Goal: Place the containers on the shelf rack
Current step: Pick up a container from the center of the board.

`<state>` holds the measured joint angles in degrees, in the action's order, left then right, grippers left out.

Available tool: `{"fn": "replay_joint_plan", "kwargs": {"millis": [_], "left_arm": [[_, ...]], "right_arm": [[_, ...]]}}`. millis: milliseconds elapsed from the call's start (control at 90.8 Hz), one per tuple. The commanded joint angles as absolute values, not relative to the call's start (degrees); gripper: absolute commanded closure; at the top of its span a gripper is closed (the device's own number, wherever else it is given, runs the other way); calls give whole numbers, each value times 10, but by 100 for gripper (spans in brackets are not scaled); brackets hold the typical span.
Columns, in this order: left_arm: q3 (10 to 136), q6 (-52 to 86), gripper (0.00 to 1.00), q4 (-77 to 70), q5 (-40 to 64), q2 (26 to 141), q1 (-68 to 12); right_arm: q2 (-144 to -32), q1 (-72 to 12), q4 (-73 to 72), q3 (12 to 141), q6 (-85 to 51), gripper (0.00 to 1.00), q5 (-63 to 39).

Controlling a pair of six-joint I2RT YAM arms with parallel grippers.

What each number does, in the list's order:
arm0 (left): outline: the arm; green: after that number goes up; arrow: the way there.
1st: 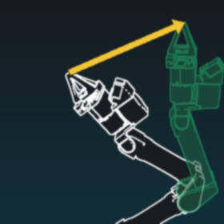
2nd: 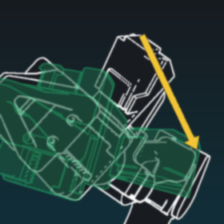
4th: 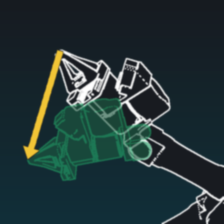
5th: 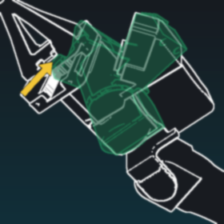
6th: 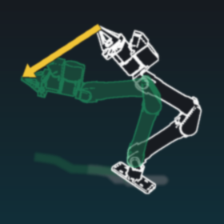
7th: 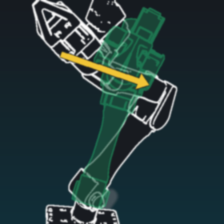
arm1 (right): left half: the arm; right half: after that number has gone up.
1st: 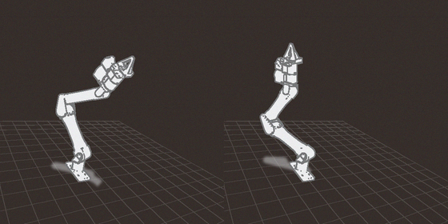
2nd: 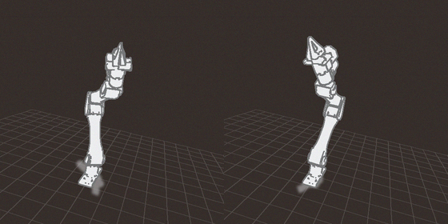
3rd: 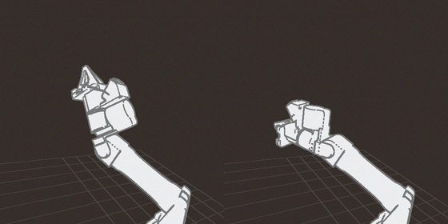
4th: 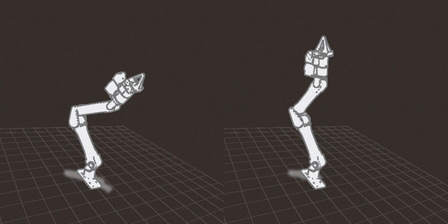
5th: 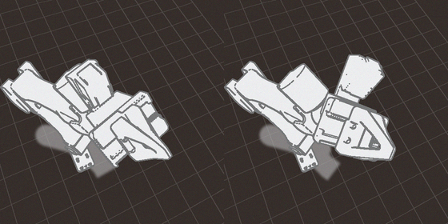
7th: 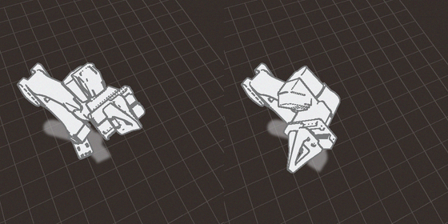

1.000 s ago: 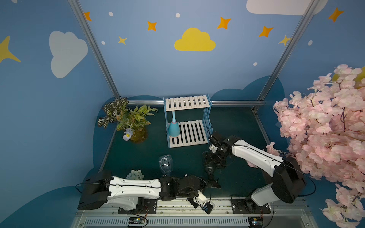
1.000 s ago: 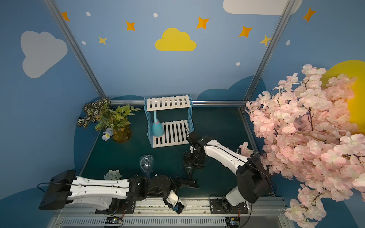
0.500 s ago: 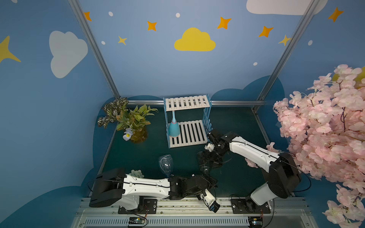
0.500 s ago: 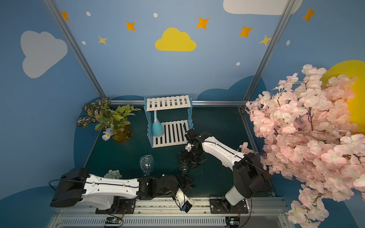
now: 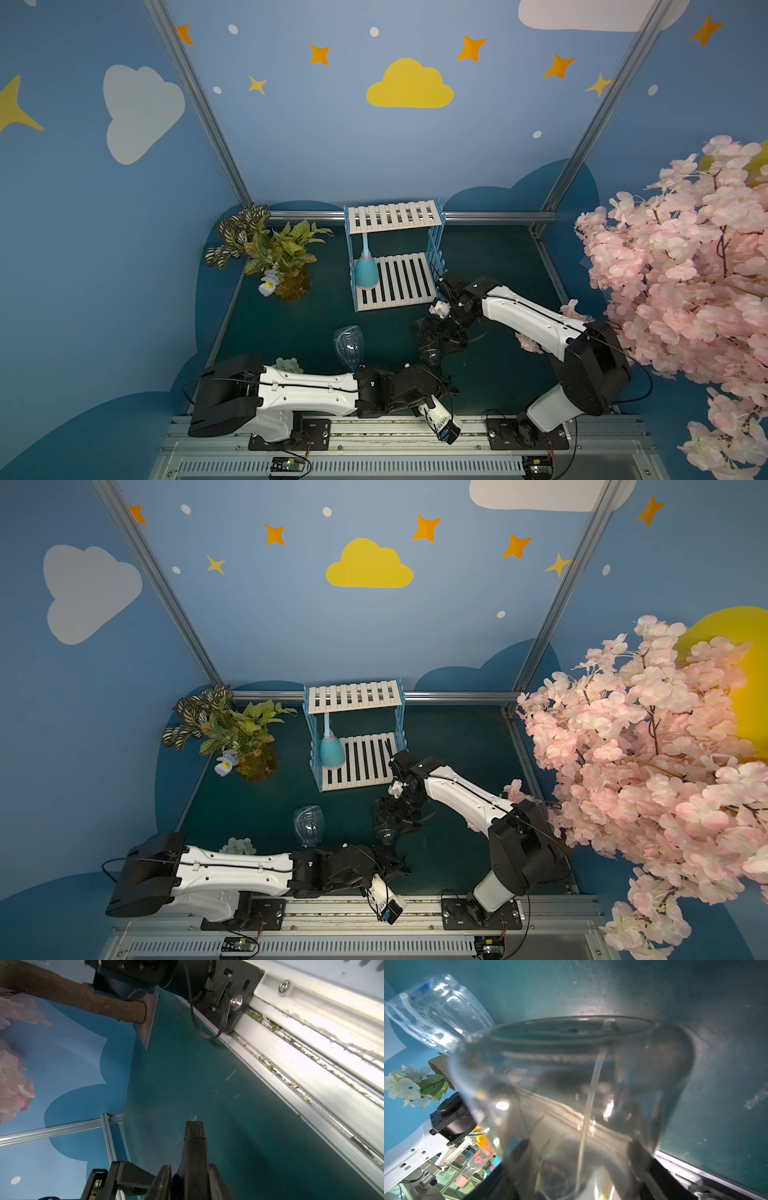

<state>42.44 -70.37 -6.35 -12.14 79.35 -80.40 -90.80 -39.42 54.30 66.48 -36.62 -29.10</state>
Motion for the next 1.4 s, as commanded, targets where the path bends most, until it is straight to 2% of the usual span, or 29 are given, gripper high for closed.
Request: {"fn": "replay_joint_plan", "kwargs": {"millis": [0,55,99,275,496,705,848,1024,1134,1255,1388], "left_arm": [[432,-681,84,-47,-127,764,-795],[431,-666,92,-54,-127,758,-791],[433,-648,94,-57,-123,752,-784],[439,-602,93,-48,-106,729,-760],[460,-507,92,-16,-68,699,-702],[519,-285,91,54,115,664,-552],[562,-185,91,116,289,665,-450],[585,-106,91,123,504,681,-328],[589,-117,91,130,541,681,-314],[600,-128,92,154,567,686,-314],[606,-129,92,160,576,688,-313]], "right_arm": [[-906,-385,570,679,-343,23,-283],[-899,-373,567,682,-339,19,-270],[-888,-362,555,684,-340,17,-263],[-837,-307,494,700,-352,8,-277],[-802,-243,522,711,-318,6,-371],[-724,-203,513,702,-243,6,-365],[-652,-207,439,679,-172,11,-375],[-529,-238,195,557,-131,19,-399],[-492,-267,111,522,-128,25,-404],[-514,-324,147,551,-80,33,-399],[-547,-373,154,573,-61,37,-395]]}}
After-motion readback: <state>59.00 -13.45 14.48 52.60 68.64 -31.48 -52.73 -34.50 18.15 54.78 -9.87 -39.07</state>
